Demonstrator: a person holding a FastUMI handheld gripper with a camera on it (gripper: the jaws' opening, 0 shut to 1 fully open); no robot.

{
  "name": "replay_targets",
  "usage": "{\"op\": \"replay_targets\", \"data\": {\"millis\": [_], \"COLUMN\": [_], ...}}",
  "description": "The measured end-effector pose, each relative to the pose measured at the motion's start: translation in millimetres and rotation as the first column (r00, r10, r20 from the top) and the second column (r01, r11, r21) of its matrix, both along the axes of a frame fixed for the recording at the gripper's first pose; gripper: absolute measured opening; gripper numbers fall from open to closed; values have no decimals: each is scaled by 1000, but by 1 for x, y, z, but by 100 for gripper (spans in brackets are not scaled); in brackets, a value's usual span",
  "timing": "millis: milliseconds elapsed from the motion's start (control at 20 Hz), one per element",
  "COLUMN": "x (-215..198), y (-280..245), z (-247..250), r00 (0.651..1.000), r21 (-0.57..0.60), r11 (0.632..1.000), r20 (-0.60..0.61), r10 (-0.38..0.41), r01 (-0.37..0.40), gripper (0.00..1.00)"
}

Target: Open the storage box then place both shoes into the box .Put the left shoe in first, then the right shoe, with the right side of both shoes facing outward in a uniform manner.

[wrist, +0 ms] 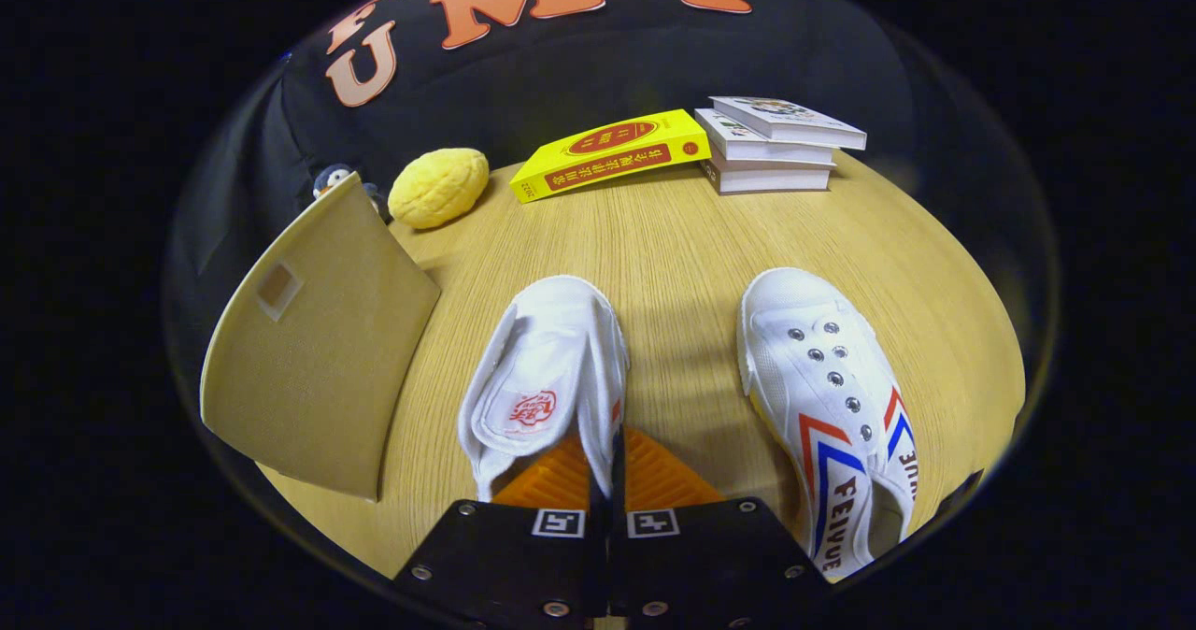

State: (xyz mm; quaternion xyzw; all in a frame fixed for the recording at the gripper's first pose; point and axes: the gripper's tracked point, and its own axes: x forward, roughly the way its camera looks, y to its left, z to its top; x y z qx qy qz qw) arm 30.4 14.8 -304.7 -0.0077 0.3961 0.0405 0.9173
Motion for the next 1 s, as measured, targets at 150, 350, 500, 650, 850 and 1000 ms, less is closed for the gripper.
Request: {"op": "replay_targets", "data": {"millis": [150,350,500,650,850,1000], "x": [2,8,11,15,22,27], "y": [2,6,14,24,37,54], "z": [5,19,35,55,99,143], "r00": [999,998,997,993,982,969], "r21": [43,177,196,209,229,250], "r11": [999,983,981,978,973,968], "r20": [29,36,78,115,185,233], "r10": [-15,-49,-23,-4,-45,-79], "r01": [14,42,8,-20,1,18], "gripper": [0,0,0,0,0,0]}}
